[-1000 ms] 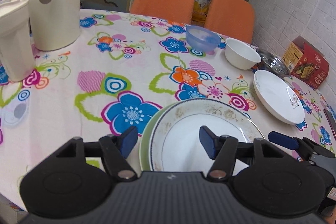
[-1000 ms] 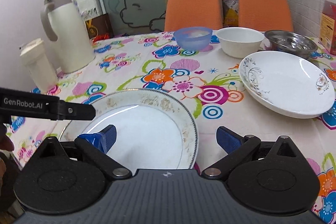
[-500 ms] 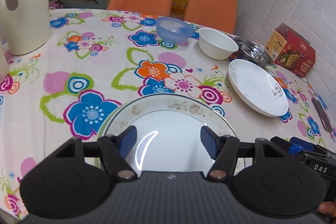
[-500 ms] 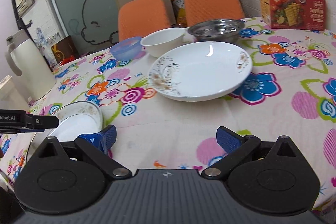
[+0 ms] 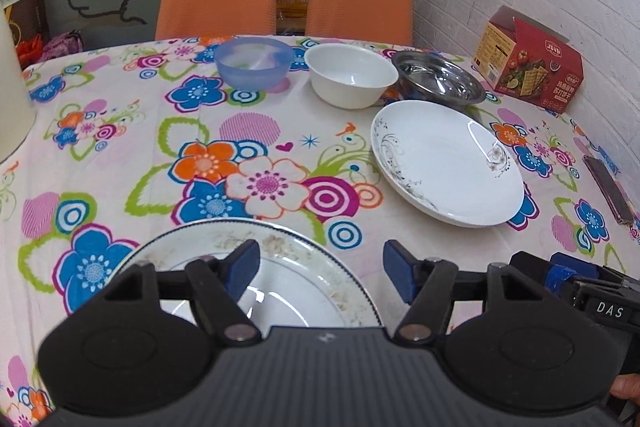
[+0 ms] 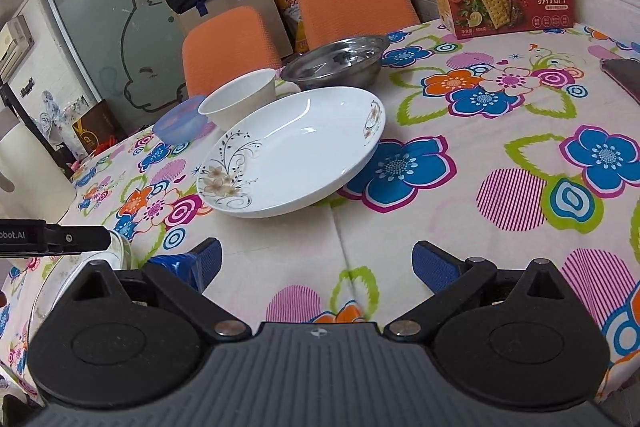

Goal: Organize plates and bowls
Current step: 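Move the left tool to the floral deep plate and grasp its rim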

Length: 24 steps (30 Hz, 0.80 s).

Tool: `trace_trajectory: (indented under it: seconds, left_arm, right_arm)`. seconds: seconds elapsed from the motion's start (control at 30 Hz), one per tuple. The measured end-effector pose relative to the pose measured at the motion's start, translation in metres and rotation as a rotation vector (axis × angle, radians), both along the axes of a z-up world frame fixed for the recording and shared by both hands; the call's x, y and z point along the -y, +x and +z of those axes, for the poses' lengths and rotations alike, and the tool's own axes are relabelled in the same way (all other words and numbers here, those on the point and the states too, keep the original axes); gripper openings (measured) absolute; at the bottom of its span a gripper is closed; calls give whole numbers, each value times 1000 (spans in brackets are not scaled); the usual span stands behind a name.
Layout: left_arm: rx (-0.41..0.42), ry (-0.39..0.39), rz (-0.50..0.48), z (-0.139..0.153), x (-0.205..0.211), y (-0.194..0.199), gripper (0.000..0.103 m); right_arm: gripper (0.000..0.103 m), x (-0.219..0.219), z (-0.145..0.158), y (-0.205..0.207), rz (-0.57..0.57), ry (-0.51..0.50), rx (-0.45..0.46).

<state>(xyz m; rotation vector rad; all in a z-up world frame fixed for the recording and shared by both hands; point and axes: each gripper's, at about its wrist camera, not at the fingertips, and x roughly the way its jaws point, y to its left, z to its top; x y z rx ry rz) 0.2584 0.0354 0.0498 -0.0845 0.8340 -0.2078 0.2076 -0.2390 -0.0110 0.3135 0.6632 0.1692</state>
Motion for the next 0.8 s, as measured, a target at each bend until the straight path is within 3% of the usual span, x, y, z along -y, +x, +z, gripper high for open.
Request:
trace_trajectory:
  seconds: [0.27,0.43,0.6,0.8]
  left_arm:
    - [-36,57,-34,-5,26,25,66]
    - [-66,71,-81,-5,41,44,67]
    - [-115,28,-145,-2,60,90,67]
    - [-161,50,-199,-18,84,144,67]
  right_arm:
    - [89,31,-1,19,-24,48,-3]
    - [89,40,10,39,-12,9,33]
    - [89,37,10,79,17,-60,8]
    - [89,29,1,114,54,-82,-62]
